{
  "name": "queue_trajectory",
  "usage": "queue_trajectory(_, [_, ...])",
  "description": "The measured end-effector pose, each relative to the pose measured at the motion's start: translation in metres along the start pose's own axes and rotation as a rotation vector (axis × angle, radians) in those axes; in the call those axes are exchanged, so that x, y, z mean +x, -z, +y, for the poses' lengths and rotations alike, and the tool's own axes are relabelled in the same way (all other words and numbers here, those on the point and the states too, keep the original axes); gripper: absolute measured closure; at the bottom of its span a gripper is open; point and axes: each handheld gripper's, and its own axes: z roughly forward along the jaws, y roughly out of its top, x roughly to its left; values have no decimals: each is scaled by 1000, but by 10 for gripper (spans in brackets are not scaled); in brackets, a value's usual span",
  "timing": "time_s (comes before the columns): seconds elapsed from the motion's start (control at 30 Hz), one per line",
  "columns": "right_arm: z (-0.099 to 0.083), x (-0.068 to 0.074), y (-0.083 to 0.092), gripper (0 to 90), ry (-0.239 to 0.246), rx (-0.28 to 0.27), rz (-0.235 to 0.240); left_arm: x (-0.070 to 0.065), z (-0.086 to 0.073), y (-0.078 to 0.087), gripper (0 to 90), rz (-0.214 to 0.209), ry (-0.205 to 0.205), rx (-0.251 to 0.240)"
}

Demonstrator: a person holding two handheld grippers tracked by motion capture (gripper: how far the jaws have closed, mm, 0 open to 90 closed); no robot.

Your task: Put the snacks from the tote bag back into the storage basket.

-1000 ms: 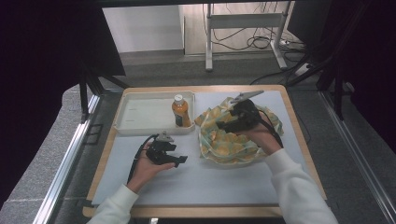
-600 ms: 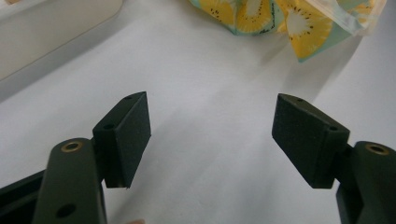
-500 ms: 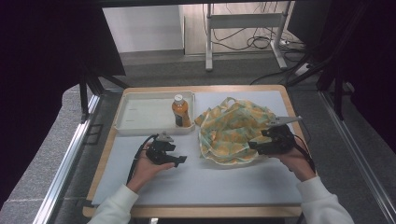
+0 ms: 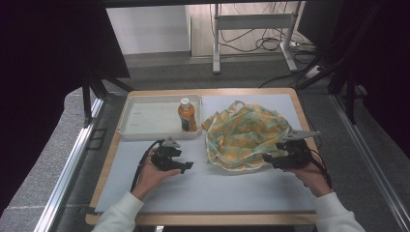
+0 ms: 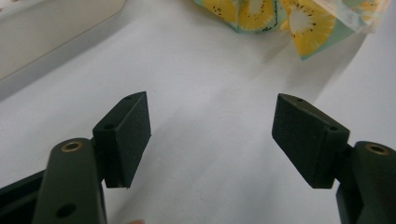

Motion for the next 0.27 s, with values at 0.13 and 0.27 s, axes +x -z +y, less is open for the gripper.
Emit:
queue_trajectory(0.13, [-1, 1, -1, 244, 1, -1, 2, 1, 0, 0, 281, -2, -2, 3])
queue_trajectory(0.27, [-3, 0, 0, 239, 6, -9, 3, 1, 0, 1, 281, 0, 6, -6])
